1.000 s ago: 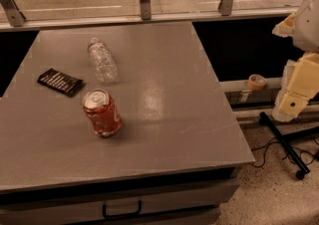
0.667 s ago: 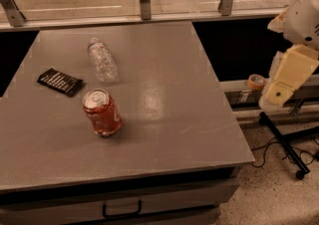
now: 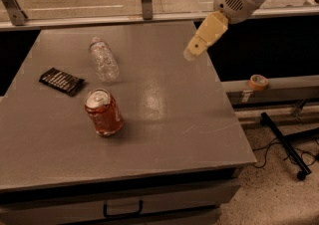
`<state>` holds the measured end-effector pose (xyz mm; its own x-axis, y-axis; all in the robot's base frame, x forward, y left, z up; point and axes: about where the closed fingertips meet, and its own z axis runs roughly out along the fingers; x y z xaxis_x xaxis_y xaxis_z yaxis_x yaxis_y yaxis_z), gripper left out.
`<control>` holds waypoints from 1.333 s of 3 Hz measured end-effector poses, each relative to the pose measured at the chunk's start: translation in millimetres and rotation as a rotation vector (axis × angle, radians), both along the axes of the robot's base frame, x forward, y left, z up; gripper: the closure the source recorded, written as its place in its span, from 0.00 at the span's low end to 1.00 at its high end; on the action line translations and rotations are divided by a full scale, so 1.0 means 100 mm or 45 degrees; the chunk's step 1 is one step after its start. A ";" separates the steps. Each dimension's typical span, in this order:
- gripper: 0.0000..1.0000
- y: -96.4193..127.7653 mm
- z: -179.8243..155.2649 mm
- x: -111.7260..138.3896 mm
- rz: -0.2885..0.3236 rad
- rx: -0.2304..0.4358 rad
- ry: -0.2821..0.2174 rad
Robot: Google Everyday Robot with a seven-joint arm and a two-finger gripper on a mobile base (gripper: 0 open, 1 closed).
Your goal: Place water bottle upright
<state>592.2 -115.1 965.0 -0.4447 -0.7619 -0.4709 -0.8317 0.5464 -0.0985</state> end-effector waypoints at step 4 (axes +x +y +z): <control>0.00 0.63 -0.16 0.73 -0.306 0.117 0.053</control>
Offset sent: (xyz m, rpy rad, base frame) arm 0.0549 0.0385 -0.0093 0.0405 -0.0081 -0.0977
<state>664.8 -52.4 948.9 -0.6279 -0.5869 -0.5112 -0.6794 0.7337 -0.0077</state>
